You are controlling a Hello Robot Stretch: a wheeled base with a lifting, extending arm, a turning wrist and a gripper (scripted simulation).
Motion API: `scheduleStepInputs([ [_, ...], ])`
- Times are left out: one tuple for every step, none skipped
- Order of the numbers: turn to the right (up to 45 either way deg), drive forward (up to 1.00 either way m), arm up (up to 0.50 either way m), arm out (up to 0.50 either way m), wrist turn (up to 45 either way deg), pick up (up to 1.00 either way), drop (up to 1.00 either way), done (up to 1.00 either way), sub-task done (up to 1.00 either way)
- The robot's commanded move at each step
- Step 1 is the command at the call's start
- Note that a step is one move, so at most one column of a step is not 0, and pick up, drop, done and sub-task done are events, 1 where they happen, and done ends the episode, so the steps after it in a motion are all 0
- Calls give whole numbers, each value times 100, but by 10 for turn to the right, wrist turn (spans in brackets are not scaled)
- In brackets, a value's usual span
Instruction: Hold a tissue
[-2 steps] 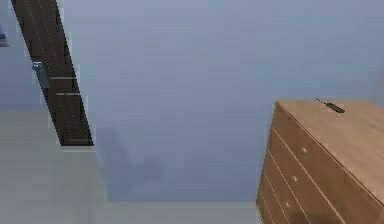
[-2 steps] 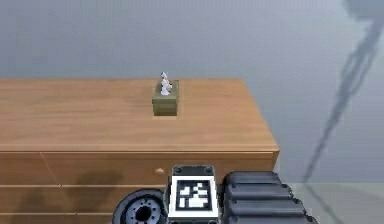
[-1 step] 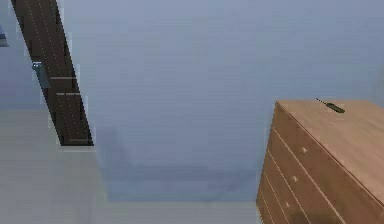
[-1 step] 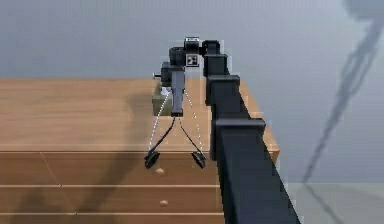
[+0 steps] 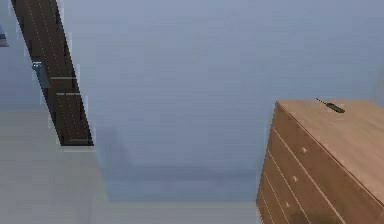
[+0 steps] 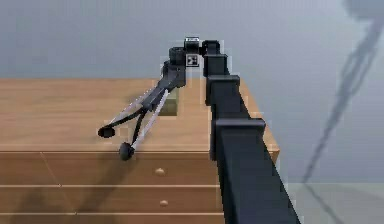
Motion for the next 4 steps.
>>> scheduleStepInputs([
  [0,0,0,0,450,0,0,0,0],
  [0,0,0,0,450,0,0,0,0],
  [0,0,0,0,360,0,0,0,0],
  [0,0,-12,0,0,0,0,0,0],
])
